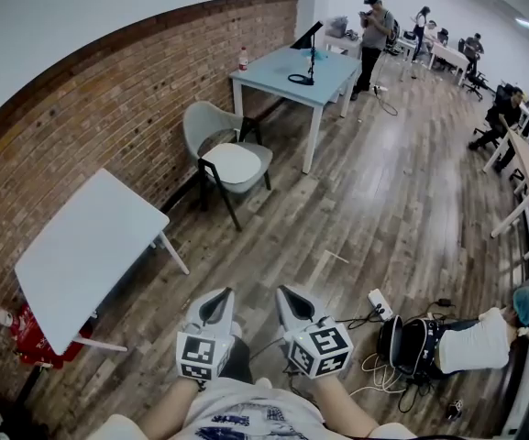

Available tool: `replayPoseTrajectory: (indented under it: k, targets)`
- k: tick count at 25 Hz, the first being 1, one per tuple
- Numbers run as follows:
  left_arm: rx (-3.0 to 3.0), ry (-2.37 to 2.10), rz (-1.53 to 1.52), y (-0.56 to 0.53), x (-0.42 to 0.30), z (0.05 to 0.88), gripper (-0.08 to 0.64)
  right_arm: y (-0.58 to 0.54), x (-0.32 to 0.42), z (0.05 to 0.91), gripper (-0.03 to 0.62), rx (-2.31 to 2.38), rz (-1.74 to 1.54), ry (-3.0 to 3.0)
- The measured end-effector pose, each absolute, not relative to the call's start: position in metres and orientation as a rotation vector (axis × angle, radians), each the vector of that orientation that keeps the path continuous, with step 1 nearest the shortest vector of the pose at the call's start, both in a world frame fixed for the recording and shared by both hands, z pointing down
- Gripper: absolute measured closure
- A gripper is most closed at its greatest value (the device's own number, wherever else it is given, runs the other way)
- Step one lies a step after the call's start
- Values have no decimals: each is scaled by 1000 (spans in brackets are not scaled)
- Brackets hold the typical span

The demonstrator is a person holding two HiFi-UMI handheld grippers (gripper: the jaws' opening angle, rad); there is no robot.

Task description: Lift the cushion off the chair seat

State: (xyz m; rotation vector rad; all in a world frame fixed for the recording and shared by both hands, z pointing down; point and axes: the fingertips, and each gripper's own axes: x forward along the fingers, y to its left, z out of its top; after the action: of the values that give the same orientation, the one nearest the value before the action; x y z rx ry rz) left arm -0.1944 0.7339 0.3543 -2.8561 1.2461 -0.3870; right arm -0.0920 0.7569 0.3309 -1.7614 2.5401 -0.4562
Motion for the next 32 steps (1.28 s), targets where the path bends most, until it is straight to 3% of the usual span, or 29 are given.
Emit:
replayPoseTrajectory:
  k: [32]
  targets:
    - [-2879, 1341, -306, 345, -221, 341, 568, 378, -107, 332, 594, -1805, -513, 2555]
